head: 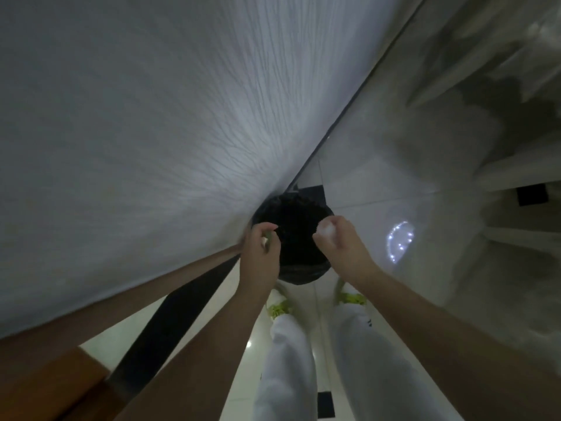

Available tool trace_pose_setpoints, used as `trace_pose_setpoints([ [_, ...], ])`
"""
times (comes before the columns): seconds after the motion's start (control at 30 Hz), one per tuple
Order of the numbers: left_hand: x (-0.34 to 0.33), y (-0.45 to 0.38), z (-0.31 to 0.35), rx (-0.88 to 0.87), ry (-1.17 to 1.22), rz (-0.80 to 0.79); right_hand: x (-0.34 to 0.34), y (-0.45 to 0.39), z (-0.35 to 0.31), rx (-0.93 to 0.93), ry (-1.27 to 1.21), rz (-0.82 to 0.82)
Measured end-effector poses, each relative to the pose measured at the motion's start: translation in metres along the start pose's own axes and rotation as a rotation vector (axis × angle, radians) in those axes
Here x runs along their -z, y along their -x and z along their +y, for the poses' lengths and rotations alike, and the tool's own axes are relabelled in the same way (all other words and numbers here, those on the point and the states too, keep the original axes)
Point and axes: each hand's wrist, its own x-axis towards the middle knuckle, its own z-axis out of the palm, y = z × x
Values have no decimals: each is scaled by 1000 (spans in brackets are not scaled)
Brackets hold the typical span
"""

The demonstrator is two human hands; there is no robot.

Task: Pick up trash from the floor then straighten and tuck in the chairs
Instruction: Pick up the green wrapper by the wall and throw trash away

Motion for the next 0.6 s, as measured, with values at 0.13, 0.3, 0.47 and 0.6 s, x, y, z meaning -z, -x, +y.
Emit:
trace_pose_setpoints([
  [0.13,-18,-31,-42,-149,-297,8,-39,-32,56,160,320,60],
  [0.3,-32,-59,-90,-340,-596,-17,-71,-58,94,375,624,48],
  [0.47,-34,-73,-129,-470,-720,-118,-87,-80,109,410,794,-18],
  [0.6,-37,-77,-130,-517,-784,-91,-91,-89,119,290,947,-165],
])
